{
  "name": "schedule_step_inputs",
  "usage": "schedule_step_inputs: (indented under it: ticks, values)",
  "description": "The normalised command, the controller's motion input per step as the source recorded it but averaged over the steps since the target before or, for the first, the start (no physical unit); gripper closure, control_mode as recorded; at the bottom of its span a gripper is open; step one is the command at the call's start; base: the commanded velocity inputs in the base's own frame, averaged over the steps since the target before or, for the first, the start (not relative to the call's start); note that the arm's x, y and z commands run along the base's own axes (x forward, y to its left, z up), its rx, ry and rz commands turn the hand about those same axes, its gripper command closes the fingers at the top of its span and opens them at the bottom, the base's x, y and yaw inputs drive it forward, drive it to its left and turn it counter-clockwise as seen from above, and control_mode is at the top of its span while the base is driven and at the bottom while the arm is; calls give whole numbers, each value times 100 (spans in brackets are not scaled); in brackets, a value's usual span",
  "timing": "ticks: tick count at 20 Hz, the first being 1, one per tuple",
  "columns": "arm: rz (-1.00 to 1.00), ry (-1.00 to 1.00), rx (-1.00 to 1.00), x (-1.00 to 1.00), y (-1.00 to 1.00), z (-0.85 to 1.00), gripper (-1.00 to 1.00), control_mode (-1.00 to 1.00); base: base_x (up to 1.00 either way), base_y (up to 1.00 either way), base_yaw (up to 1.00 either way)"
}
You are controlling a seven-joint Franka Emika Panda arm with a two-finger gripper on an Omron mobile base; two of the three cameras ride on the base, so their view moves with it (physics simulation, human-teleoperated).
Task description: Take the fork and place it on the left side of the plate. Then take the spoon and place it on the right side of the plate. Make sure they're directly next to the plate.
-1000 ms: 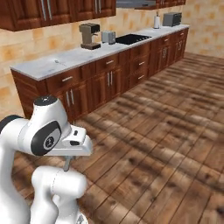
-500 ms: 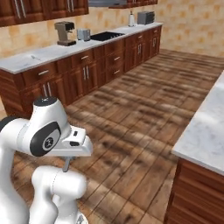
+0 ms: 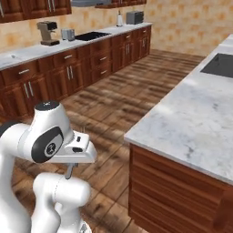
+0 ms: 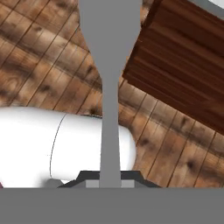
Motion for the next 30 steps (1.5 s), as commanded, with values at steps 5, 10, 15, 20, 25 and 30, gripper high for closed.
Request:
schedule_step_inputs:
  ticks: [5, 10, 15, 20, 25, 30]
  values:
    - [0, 0, 0, 0, 0, 0, 100, 100, 0, -100, 0]
    - [0, 0, 0, 0, 0, 0, 100, 100, 15, -100, 2]
    - [0, 0, 0, 0, 0, 0, 100, 100, 17, -100, 1]
    - [0, 0, 0, 0, 0, 0, 100, 100, -3, -100, 1]
    - [0, 0, 0, 0, 0, 0, 100, 100, -14, -100, 0]
    - [0, 0, 0, 0, 0, 0, 100, 100, -1, -100, 0]
